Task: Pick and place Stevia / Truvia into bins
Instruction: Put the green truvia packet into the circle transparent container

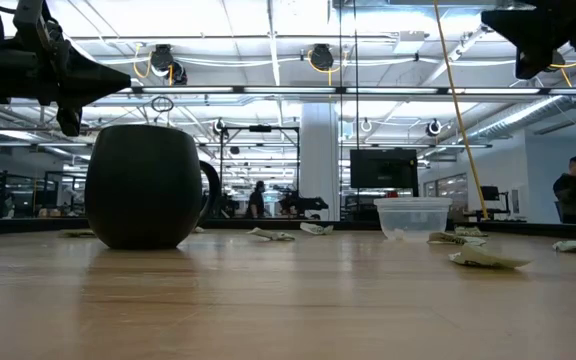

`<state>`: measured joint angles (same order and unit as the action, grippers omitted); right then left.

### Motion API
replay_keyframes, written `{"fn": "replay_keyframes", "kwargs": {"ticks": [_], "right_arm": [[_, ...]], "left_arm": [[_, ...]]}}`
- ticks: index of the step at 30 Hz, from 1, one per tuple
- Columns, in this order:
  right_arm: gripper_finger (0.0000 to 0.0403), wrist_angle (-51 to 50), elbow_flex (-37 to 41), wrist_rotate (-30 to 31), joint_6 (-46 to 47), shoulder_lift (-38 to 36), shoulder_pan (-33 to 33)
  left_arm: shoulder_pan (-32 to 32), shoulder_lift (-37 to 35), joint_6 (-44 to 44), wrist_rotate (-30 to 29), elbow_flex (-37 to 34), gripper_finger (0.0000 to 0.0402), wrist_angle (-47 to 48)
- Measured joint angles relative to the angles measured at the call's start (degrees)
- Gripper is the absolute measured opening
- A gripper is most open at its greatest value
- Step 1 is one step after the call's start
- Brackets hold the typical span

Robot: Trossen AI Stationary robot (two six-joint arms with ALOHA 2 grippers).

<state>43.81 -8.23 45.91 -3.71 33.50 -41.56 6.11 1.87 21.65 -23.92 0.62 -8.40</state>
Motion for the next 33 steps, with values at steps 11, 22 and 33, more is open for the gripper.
{"fn": "replay_keyframes", "kwargs": {"ticks": [11,22,33], "right_arm": [[0.0167,-0.12,-7.38,0.55,-9.66,2.15,2.51],[0.0167,-6.21,-13.48,0.48,-15.23,8.04,14.95],[0.0167,-35.22,-27.54,3.76,-6.49,9.72,22.6]], "left_arm": [[0.0,0.0,0.0,0.0,0.0,0.0026,0.02],[0.0,-0.01,0.0,0.0,0.0,0.0026,0.02],[0.0,0.0,0.0,0.0,0.0,0.0026,0.0]]}}
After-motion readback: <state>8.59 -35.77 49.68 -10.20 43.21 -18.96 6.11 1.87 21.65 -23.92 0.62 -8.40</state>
